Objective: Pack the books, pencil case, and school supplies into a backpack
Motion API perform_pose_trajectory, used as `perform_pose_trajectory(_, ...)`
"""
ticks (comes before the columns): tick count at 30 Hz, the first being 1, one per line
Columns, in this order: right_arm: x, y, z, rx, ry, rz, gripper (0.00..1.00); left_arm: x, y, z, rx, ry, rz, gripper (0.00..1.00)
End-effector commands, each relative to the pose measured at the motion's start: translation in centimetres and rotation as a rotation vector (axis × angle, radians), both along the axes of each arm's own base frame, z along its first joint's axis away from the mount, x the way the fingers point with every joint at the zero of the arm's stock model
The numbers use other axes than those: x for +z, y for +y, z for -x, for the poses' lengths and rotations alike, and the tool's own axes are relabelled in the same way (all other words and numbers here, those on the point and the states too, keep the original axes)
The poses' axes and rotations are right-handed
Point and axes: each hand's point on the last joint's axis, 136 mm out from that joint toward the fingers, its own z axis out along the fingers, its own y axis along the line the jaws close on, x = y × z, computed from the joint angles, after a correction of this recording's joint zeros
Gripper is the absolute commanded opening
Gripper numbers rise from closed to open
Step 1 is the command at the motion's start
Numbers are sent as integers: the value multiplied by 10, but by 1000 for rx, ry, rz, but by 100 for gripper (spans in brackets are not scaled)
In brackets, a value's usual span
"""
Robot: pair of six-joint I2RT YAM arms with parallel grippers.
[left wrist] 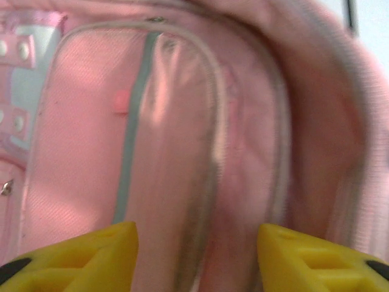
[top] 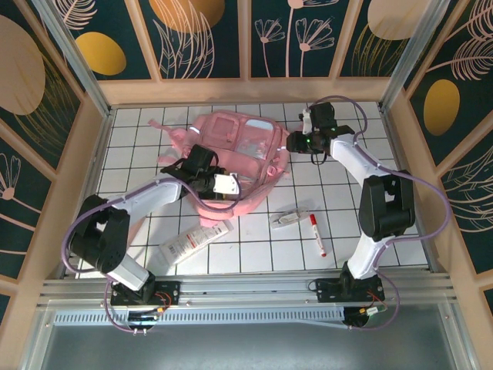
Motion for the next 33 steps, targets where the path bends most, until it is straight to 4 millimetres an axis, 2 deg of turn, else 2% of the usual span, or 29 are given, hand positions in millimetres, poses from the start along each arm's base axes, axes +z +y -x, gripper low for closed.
perform_pose_trajectory(1,3,7,-5,73,-39,2,48,4,1,-24,64,-44,-27,47)
perform_pose_trajectory(6,15,18,-1,288,-211,51,51,-5,3,-35,82,-41,-62,30)
perform_pose_trajectory(7,17,24,5,395,-269,73,51,-6,3,-36,78,-34,-68,18)
perform_pose_trajectory(8,17,29,11,483,-315,93,52,-5,3,-36,77,-28,-67,0)
perform_pose_trajectory(11,12,39,31,761,-427,158,53,4,2,-39,82,-11,-34,0)
perform_pose_trajectory(13,3,38,37,905,-440,223,54,18,-2,-38,69,-13,22,0)
perform_pose_trajectory(16,-8,31,26,991,-427,302,54,44,-7,-33,40,-41,117,0)
perform_pose_trajectory(21,-18,31,24,1170,-491,363,54,74,-8,-28,35,-63,228,0)
perform_pose_trajectory(28,-34,42,14,1212,-509,374,50,106,-12,-22,17,-77,357,0)
perform_pose_trajectory(33,-40,57,9,1215,-537,382,49,114,-16,-15,-18,-79,390,0)
